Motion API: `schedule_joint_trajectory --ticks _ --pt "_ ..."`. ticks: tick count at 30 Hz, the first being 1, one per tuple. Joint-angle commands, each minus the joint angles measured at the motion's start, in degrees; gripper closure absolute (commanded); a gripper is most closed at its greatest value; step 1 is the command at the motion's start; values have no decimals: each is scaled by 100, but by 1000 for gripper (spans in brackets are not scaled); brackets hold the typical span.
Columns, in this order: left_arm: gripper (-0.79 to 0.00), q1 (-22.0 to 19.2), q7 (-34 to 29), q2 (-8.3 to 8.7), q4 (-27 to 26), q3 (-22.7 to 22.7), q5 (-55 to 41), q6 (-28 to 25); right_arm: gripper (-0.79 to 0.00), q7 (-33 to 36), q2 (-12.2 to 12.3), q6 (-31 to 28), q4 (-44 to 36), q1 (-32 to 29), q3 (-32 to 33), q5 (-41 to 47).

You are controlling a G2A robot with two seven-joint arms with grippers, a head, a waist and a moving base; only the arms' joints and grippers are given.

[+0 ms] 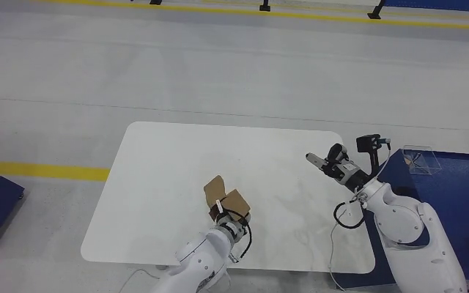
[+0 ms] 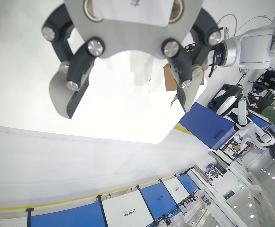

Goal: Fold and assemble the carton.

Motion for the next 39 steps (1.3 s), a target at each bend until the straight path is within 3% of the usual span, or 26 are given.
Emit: schedule_joint_trajectory --ticks 1,6,16,17,19,20,21,25,28,39 --pt "0 23 461 -34 65 -61 -187 -234 -785 0 0 0 0 0 0 0" --pt "0 -109 911 -141 217 -35 -552 -438 -785 0 0 0 0 0 0 0" --pt "0 -664 1050 -371 1127 36 -907 -734 -785 0 0 0 0 0 0 0" --pt "-68 -717 1093 -391 1226 51 -889 -752 -785 0 0 0 0 0 0 0" --pt "-376 -795 1082 -435 1347 92 -938 -752 -785 0 0 0 0 0 0 0" --pt "-616 -826 1060 -453 1402 104 -947 -753 -785 0 0 0 0 0 0 0" --pt "-776 -860 1053 -469 1455 116 -920 -756 -785 0 0 0 0 0 0 0" --pt "-785 -938 943 -515 1504 209 -759 -567 -785 0 0 0 0 0 0 0" --pt "-785 -830 814 -519 1225 195 -632 -554 -785 0 0 0 0 0 0 0" --pt "-785 230 290 -261 -774 -265 577 197 -785 0 0 0 0 0 0 0"
